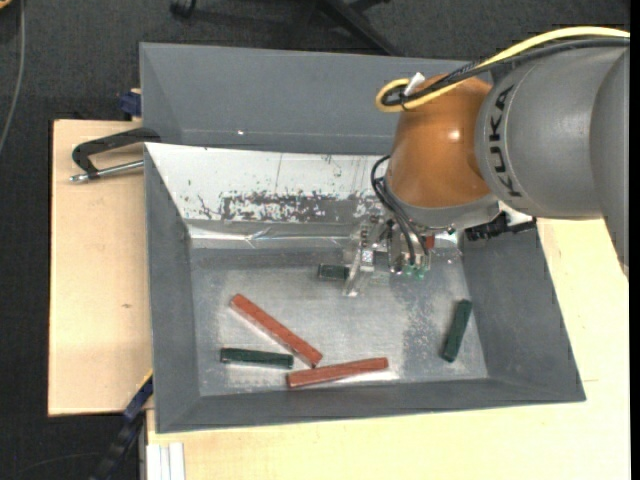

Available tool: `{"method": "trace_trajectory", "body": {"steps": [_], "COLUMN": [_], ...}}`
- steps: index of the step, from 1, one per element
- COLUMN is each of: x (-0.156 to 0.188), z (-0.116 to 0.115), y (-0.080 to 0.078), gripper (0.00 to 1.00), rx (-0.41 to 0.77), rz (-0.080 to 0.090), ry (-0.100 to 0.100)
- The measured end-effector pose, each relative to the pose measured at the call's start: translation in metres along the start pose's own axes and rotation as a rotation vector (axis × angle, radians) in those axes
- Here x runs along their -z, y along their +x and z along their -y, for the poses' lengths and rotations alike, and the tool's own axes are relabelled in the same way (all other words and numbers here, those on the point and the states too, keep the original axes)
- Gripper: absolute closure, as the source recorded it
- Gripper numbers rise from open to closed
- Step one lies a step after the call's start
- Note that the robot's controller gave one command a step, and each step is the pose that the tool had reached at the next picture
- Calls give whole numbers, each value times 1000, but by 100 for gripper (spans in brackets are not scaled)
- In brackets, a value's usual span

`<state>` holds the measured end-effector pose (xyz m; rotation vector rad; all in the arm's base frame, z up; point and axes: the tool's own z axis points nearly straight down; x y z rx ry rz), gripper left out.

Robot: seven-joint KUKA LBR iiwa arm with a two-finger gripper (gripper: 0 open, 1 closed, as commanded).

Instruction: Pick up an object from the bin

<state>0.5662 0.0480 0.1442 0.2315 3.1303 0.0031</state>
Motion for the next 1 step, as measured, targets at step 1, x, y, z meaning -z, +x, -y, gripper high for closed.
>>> {"method": "trace_trajectory", "body": {"steps": [1], "x": [17], "z": [0], "y": [0], "gripper": [100], "rx": [0], "rz": [0], "ry": [0]}}
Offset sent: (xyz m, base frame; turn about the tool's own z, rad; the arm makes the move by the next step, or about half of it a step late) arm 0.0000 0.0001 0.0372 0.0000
